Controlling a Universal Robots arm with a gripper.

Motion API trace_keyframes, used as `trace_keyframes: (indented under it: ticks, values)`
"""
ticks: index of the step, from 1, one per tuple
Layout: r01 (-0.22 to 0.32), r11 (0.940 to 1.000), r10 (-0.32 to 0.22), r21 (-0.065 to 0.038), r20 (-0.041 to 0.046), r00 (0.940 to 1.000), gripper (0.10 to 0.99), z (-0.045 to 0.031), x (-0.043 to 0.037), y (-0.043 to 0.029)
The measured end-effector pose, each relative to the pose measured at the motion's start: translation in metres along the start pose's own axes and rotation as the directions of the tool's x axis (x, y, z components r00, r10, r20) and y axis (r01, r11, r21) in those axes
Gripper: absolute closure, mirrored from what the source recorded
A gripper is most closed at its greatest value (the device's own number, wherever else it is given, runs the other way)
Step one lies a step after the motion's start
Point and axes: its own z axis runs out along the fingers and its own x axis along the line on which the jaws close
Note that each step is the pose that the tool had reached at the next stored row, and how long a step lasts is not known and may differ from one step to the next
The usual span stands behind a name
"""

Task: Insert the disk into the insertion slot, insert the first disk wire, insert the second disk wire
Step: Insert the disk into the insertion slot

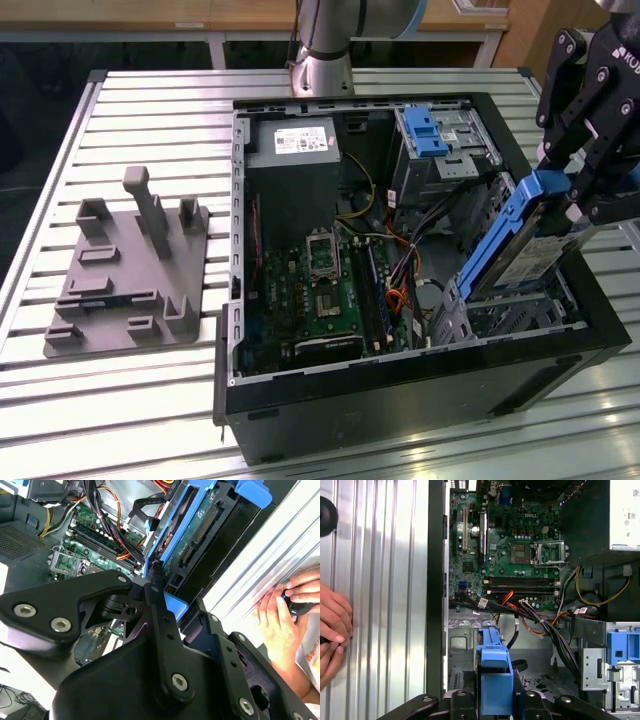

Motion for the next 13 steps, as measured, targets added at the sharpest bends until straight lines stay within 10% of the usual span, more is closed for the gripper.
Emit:
trace_keyframes:
  ticks: [13]
  values:
    - [0.000,1.0000,0.000,-0.002,-0.0001,1.0000,0.722,0.0046,-0.0059,-0.0002]
